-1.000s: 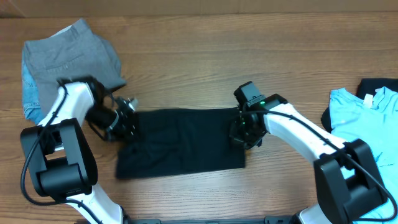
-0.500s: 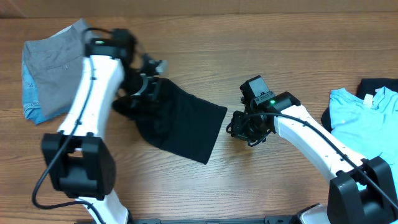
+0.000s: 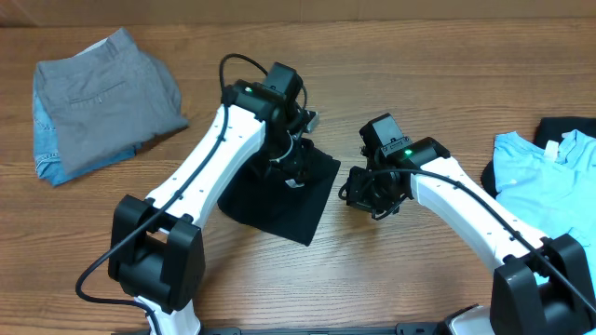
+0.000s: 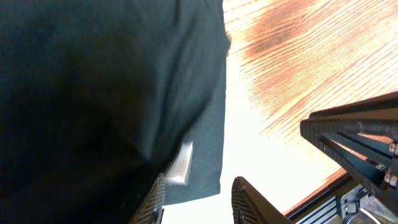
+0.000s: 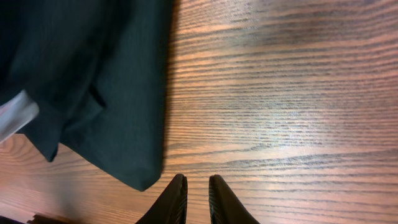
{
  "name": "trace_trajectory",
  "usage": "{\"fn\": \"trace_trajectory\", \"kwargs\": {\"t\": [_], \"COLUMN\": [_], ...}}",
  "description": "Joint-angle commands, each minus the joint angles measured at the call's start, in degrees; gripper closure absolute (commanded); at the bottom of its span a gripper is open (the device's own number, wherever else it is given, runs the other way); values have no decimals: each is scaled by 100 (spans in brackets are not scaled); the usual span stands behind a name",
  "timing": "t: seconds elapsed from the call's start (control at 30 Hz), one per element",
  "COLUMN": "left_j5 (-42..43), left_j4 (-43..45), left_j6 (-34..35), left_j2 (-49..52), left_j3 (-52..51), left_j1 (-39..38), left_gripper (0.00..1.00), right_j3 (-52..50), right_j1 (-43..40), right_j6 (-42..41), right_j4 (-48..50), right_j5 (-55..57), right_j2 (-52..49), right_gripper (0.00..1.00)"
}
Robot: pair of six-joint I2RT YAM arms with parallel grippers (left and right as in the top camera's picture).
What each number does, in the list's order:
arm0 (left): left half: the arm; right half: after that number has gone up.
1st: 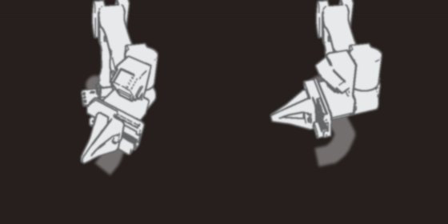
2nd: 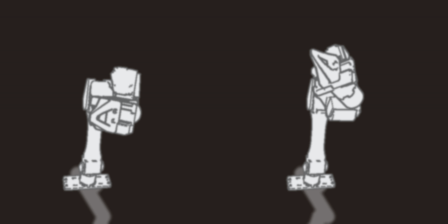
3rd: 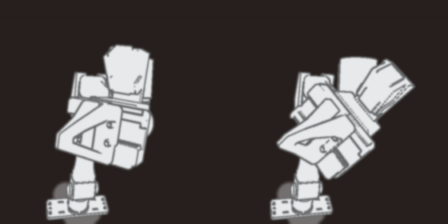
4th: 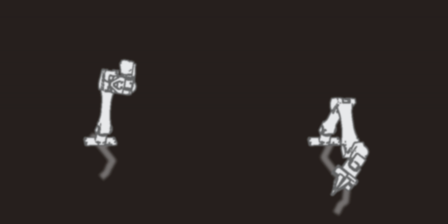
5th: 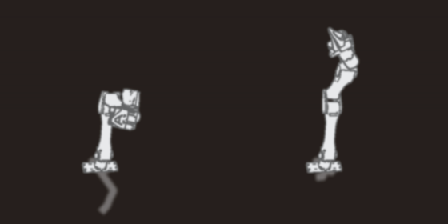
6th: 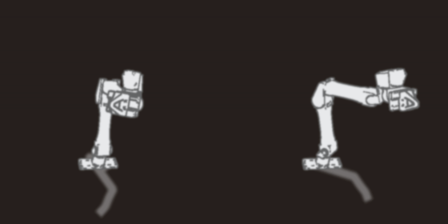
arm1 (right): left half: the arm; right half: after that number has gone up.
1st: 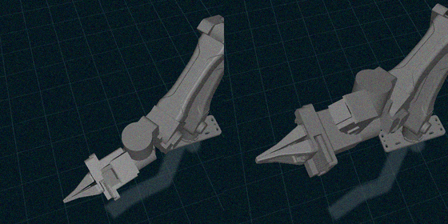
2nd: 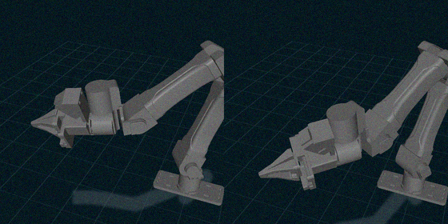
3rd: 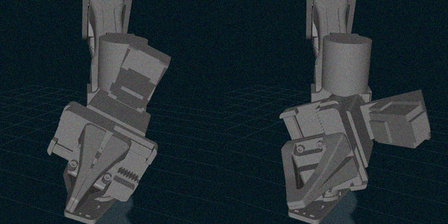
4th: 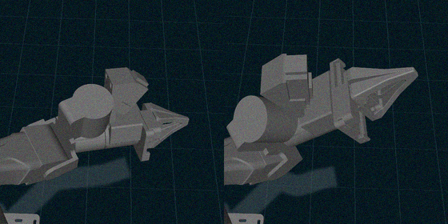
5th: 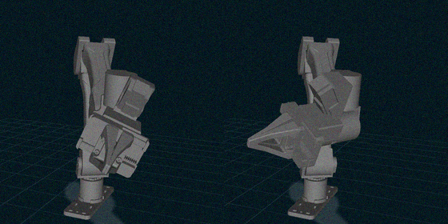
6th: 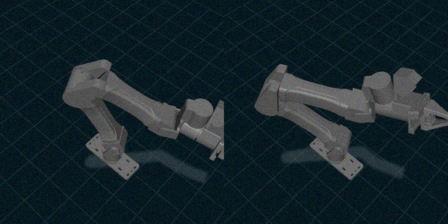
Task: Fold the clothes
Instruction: 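Lift the left half with the left gripper and fold it over rightward, then release the folded black t-shirt and raise the left gripper away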
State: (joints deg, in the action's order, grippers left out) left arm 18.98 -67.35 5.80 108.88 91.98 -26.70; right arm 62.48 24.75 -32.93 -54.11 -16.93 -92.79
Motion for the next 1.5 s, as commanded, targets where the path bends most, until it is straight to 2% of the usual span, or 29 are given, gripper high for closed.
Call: {"fn": "trace_trajectory", "kwargs": {"t": [0.0, 0.1, 0.3, 0.33, 0.37, 0.4, 0.47, 0.53, 0.63, 0.67, 0.77, 0.83, 0.9, 1.0, 1.03, 1.1, 1.13, 1.2, 1.27, 1.37, 1.47], "left_j5": [-72, 17, 11, 11, -22, -57, -417, -1104, -2173, -2162, -1611, -1346, -761, 398, 846, 1172, 1172, 1163, 1029, 807, 717], "left_j4": [-33, -201, -726, -789, -1001, -1084, -1314, -1397, -1113, -942, -514, -369, -297, -245, -247, -243, -245, -249, -245, -173, -66], "left_j6": [365, 363, 315, 306, 140, 98, 17, 17, -24, -125, -326, -330, -433, -688, -859, -1084, -1097, -1099, -1095, -1069, -1045], "left_j2": [-42, -42, -44, -44, -44, -44, -44, -44, -42, -31, 164, 402, 723, 1130, 1268, 1484, 1574, 1731, 1858, 2004, 2044], "left_j3": [-66, -55, 310, 378, 592, 715, 1215, 1587, 1746, 1665, 1314, 1213, 1211, 1211, 1211, 1211, 1211, 1211, 1211, 1211, 1211], "left_j1": [-111, -111, 125, 149, 208, 238, 378, 540, 955, 1130, 1707, 2028, 2321, 2573, 2608, 2608, 2592, 2568, 2553, 2555, 2562], "left_gripper": [60, 59, 62, 64, 71, 73, 83, 86, 78, 78, 71, 60, 43, 39, 41, 48, 54, 74, 85, 94, 96], "right_j3": [131, 131, 131, 131, 131, 131, 131, 131, 131, 131, 131, 131, 131, 131, 131, 131, 131, 131, 131, 131, 131], "right_j1": [-13, -48, -348, -385, -461, -487, -490, -490, -490, -490, -490, -490, -490, -490, -490, -490, -490, -490, -490, -490, -490], "right_j6": [15, 15, 17, 17, 24, 39, 39, 39, 39, 39, 37, 39, 39, 39, 39, 39, 39, 39, 39, 39, 39], "right_j4": [-55, -92, -90, -85, -74, -76, -83, -90, -90, -90, -94, -96, -87, -70, -70, -70, -72, -79, -103, -140, -175], "right_j5": [223, 387, 391, 374, 293, 269, 271, 271, 201, 181, 136, 83, 79, 79, 79, 79, 79, 79, 79, 81, 81], "right_j2": [96, 96, 96, 96, 96, 96, 96, 96, 96, 96, 96, 96, 96, 96, 96, 96, 96, 96, 96, 96, 96], "right_gripper": [84, 82, 80, 80, 80, 80, 80, 80, 80, 80, 80, 80, 80, 80, 80, 80, 80, 80, 80, 80, 80]}}
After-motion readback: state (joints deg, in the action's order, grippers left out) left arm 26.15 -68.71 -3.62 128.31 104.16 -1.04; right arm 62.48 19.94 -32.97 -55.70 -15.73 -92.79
